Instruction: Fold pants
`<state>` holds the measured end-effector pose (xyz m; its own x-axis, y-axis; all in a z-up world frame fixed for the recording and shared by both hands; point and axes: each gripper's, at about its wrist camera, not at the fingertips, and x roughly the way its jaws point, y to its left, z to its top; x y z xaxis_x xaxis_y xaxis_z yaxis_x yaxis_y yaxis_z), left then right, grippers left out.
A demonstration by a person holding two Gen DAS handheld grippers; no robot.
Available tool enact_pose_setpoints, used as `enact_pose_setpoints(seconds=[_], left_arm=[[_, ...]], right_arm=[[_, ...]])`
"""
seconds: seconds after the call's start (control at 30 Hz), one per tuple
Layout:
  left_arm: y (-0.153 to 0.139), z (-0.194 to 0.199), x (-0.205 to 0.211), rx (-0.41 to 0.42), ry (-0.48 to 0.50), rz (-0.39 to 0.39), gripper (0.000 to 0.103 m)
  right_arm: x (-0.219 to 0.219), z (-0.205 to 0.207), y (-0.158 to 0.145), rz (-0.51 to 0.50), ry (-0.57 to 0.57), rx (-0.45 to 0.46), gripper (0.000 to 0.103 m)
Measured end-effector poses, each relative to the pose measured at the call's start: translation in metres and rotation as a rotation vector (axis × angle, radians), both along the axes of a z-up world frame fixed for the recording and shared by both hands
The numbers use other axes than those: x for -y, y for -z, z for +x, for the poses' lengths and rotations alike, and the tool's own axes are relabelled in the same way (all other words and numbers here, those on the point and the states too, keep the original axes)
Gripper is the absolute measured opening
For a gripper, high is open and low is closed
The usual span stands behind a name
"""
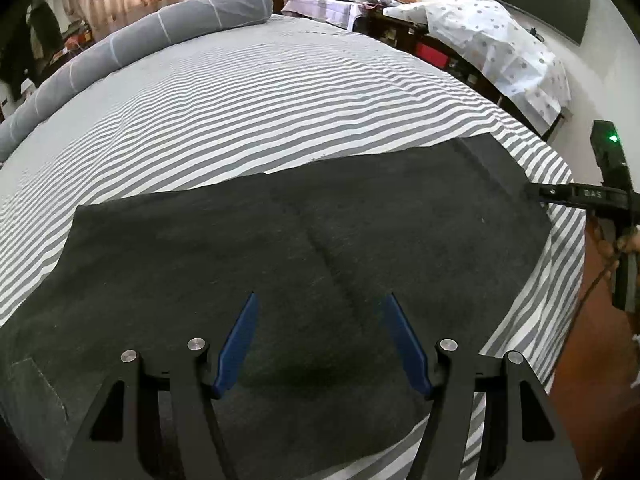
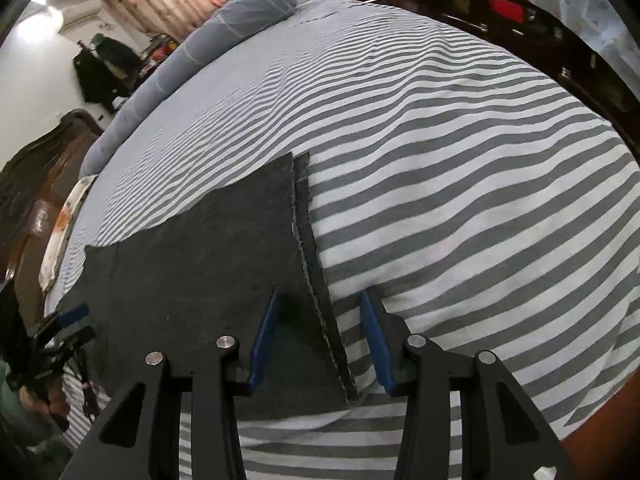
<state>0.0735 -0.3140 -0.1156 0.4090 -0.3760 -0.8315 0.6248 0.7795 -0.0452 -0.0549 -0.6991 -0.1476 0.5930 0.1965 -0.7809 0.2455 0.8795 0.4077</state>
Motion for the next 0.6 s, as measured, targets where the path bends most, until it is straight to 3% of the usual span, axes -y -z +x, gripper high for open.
enact_pose_setpoints(seconds=[0.07, 0.17, 0.23, 0.4, 0.6], left_arm=[[0.006, -0.001, 0.005, -0.003, 0.000, 0.016, 0.066], [0.016, -0.001, 0.010, -0.012, 0.002, 0.049, 0.066], [0.023, -0.003, 0.013, 0.000, 0.003, 0.070, 0.066], [0.030, -0.003, 0.019, 0.042, 0.034, 0.107, 0.068], [0.029, 0.002, 0.019, 0.014, 0.041, 0.094, 0.075]], right_arm=[[-0.003, -0.005, 0.004, 0.023, -0.025, -0.002, 0.034], [-0.004, -0.011, 0.007, 0.044, -0.044, 0.007, 0.016], [-0.004, -0.013, 0.009, 0.069, -0.035, 0.010, 0.009], [-0.016, -0.016, -0.004, 0.047, -0.025, 0.022, 0.006], [-0.036, -0.019, -0.028, 0.063, -0.024, 0.047, 0.006]])
